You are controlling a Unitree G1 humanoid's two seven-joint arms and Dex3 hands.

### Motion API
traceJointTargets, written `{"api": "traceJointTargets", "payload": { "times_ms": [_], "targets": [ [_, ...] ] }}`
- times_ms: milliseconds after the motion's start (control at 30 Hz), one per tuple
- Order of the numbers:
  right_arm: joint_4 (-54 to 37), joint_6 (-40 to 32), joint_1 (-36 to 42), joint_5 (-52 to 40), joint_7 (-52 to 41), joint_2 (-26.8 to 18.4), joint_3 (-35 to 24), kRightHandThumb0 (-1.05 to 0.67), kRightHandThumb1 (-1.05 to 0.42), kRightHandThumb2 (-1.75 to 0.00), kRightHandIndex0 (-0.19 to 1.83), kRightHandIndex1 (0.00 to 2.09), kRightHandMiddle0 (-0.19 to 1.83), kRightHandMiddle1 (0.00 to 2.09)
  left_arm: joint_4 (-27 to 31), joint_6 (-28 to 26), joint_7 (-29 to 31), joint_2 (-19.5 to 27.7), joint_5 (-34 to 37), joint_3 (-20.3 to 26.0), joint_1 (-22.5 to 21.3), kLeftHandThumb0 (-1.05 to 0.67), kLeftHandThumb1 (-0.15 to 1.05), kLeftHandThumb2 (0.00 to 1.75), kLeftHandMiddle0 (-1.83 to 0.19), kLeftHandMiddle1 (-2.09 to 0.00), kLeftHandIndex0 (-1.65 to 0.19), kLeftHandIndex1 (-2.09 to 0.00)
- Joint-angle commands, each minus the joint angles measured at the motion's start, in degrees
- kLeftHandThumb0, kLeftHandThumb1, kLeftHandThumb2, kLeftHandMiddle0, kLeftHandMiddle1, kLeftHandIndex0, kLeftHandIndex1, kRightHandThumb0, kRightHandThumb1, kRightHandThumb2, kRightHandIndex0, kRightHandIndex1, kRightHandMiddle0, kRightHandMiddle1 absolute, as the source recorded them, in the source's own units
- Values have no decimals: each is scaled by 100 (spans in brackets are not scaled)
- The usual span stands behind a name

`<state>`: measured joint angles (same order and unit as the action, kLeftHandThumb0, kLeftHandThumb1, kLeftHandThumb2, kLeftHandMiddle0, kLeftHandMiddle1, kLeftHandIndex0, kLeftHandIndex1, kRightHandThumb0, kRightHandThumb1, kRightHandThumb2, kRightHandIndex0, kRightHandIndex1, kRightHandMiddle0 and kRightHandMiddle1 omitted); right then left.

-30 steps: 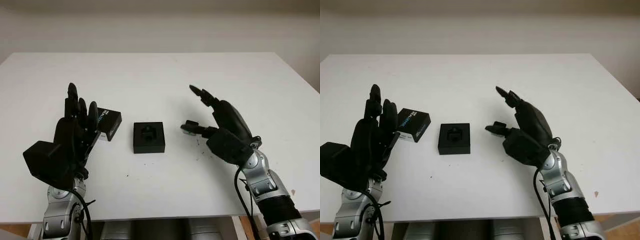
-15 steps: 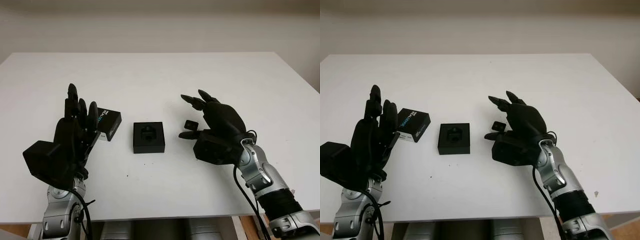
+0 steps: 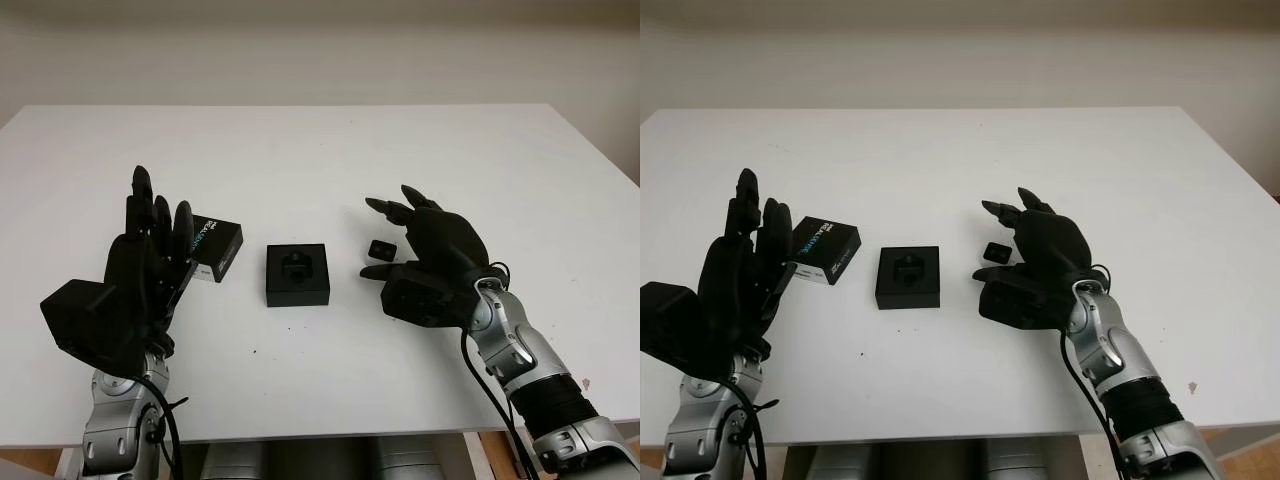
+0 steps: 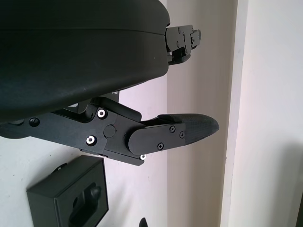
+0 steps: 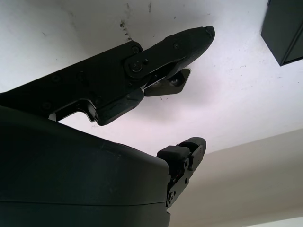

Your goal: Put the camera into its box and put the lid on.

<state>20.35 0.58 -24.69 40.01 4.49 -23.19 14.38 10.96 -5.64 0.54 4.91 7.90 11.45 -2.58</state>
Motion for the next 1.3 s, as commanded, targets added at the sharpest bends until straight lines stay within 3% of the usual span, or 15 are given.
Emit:
{"api": "traceJointTargets", "payload": {
  "times_ms": [0,500,1133,1267],
  "targets": [
    [-196,-90,-43,74,-46,-94,28,-74,-88,-5,16,7,42,14,23,-24,22,80,-7,-3,-116,-55,105,53,12,-5,13,-5],
    [-414,-504,69,305,-280,-169,136,-70,-88,-5,21,7,43,17,22,-13,26,93,4,-5,-105,-56,105,52,12,-5,14,-5],
    [-258,-447,306,290,142,-124,89,-72,-91,-6,18,5,49,25,0,55,32,98,-3,0,-77,-56,105,53,11,-6,13,-6],
    [-140,-471,302,274,217,-109,98,-71,-92,-5,18,6,33,56,-4,30,53,95,27,9,-79,-55,105,53,12,-5,14,-5]
  ]
}}
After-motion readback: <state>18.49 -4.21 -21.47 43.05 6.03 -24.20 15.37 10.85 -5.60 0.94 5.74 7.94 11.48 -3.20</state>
